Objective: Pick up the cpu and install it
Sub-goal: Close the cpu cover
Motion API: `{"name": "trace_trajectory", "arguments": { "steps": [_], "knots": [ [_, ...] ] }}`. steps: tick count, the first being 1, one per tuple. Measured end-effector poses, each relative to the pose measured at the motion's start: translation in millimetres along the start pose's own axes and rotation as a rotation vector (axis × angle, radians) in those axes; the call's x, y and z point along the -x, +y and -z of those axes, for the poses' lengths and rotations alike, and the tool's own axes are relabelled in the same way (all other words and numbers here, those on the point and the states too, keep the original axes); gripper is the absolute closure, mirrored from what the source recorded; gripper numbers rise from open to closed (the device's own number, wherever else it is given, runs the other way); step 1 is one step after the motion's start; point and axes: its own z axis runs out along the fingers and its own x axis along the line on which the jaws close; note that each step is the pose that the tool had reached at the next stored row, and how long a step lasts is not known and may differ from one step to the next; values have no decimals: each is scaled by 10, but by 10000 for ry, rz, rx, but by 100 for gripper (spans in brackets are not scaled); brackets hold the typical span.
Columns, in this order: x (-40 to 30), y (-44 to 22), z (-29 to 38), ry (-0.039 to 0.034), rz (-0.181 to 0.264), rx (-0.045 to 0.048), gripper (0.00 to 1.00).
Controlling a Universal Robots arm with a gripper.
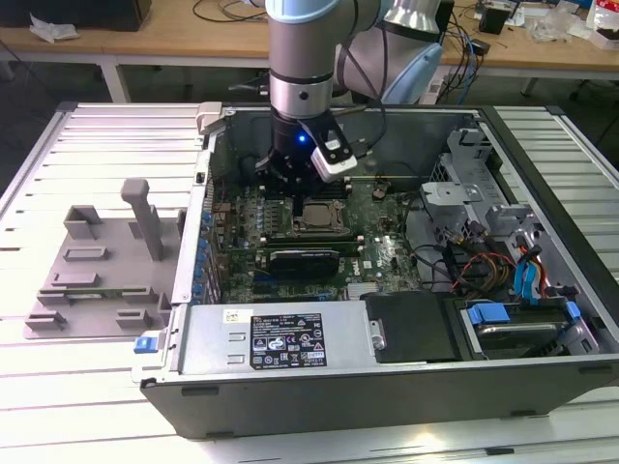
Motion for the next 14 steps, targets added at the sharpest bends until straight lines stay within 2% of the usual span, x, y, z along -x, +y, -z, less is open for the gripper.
{"name": "trace_trajectory", "arguments": {
  "steps": [2,4,5,6,7,8,12,14],
  "knots": [
    [1,-6,88,1,0,-1,89],
    [-3,-8,111,-19,-1,1,89],
    [-14,-8,112,-119,-7,-4,89],
    [-25,-8,112,-318,-22,-8,89],
    [-48,-8,111,-706,-51,-14,89],
    [-53,-8,110,-836,-60,-15,89],
    [42,-19,102,-832,-92,-17,89],
    [130,-22,100,-816,-117,-18,89]
  ]
}}
